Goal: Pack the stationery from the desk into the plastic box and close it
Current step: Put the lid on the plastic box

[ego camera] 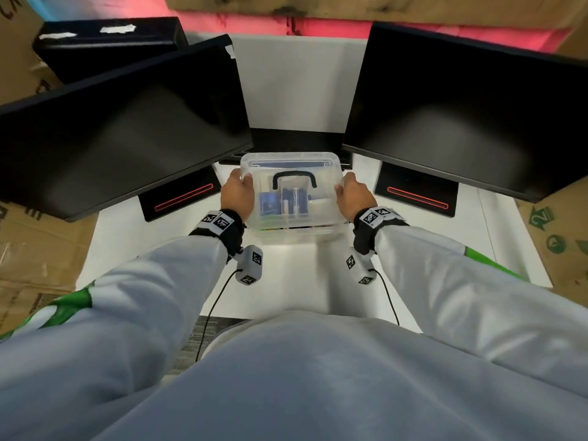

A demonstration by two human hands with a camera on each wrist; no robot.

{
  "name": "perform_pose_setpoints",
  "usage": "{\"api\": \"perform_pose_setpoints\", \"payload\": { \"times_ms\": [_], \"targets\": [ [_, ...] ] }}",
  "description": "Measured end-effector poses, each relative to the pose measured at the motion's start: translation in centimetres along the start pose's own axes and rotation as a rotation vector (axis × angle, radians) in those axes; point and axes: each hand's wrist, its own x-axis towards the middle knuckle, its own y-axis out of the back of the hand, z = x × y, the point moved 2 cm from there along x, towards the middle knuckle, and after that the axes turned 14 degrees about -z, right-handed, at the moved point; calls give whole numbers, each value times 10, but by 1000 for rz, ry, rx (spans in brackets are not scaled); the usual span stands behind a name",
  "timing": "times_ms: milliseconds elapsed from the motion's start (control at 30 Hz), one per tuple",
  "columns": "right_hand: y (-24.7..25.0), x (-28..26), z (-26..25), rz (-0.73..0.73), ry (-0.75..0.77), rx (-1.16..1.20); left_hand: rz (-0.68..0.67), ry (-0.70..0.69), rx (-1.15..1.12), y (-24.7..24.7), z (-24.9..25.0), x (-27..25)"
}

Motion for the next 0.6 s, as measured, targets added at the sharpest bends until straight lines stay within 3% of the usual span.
{"api": "perform_pose_setpoints", "payload": {
  "times_ms": [100, 167, 267, 367, 500, 600],
  "targets": [
    [-11, -2, 0, 50, -19, -59, -88, 140, 332, -8, -16, 11],
    [-16, -4, 3, 23, -50, -109, -114, 182, 426, -12, -23, 14],
    [-21, -5, 10, -18, -70, -164, -164, 159, 451, -16, -28, 24],
    [-25, -2, 16, -62, -96, -143, -191, 193, 326, -16, -29, 28],
    [-27, -1, 19, -174, -144, 257, -155, 290, 108, -16, -30, 29],
    [-20, 4, 20, -170, -155, 418, -108, 295, 213, -8, -27, 34]
  ]
}}
